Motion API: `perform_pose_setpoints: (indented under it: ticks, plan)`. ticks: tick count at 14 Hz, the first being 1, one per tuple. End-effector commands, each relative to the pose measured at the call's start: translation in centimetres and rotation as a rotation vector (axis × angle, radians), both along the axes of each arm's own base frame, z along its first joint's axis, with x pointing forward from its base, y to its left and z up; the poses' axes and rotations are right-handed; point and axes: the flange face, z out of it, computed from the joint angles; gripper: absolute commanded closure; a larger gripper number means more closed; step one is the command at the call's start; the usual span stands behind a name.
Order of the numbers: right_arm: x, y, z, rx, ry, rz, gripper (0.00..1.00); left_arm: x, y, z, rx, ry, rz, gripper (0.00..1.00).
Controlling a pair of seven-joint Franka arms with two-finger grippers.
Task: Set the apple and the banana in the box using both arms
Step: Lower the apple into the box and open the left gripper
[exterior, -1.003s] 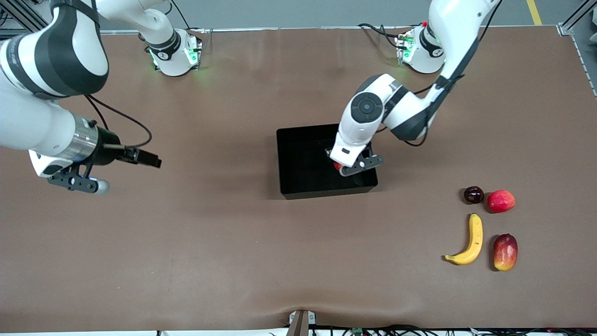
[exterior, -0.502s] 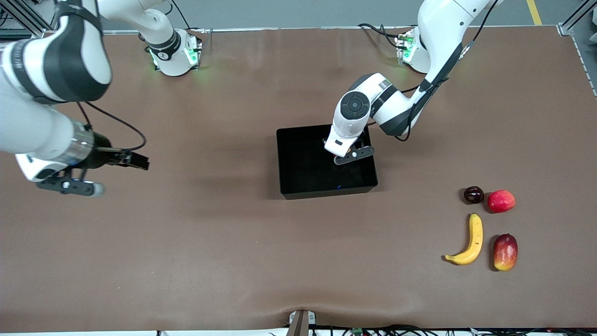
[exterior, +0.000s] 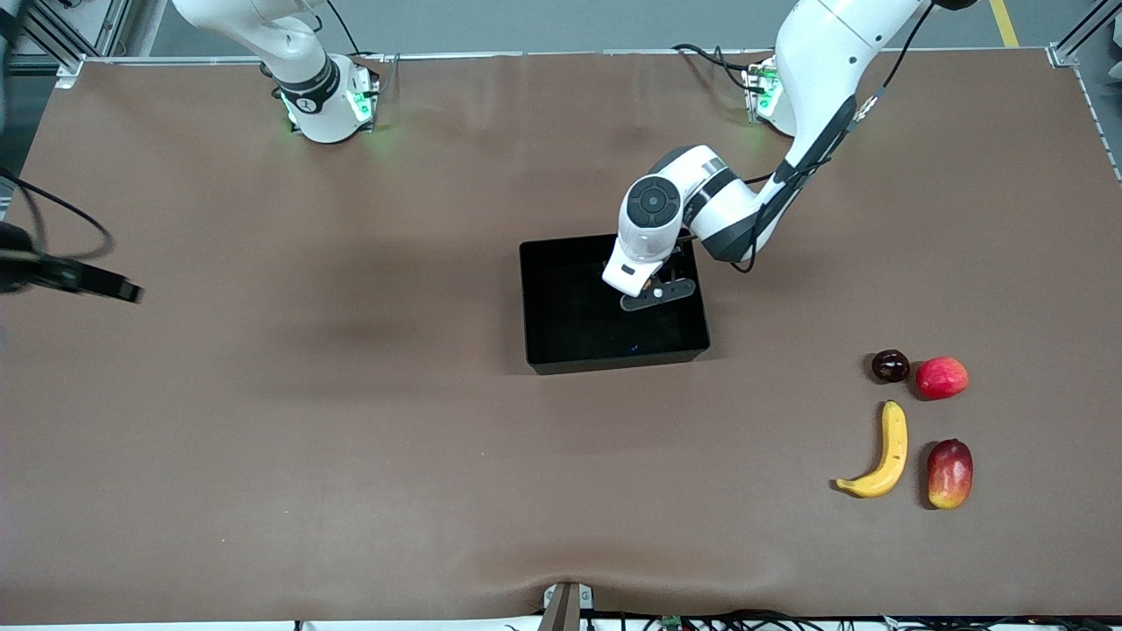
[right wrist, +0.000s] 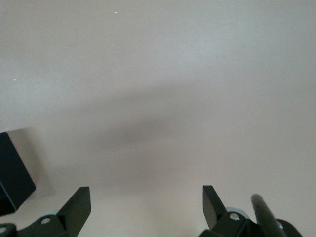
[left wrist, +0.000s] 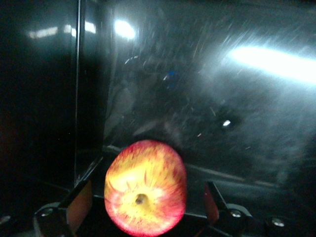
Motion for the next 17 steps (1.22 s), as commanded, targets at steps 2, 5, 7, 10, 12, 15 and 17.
perform_pose_setpoints:
  ticks: [2,5,7,10,12,15,17]
  plan:
    - [-5.5,0.3,6.4,-0.038,-0.056,0.051,0.00,5.3,0.2,9.4,0.041,-0.081,0.053,0.00]
    - [-9.2,0.5,8.1,-0.033,-0.084,0.046,0.00,11.1,5.6,12.5,0.033,-0.099,-0.002,0.00]
    - [-8.5,1.6,5.7,-0.046,-0.073,0.062,0.00,15.5,11.2,13.4,0.031,-0.126,-0.108,0.00]
    - [-8.1,1.6,4.2,-0.048,-0.086,0.060,0.00,19.9,18.9,12.0,0.033,-0.116,-0.254,0.00]
    - [-7.8,1.3,3.8,-0.046,-0.082,0.056,0.00,21.7,23.9,9.1,0.092,-0.103,-0.356,0.00]
    - [-6.4,1.5,3.1,-0.049,-0.105,0.061,0.00,23.9,29.5,4.9,0.149,-0.116,-0.455,0.00]
    - [-6.3,2.3,3.2,-0.048,-0.113,0.075,0.00,24.4,31.0,3.0,0.160,-0.121,-0.539,0.00]
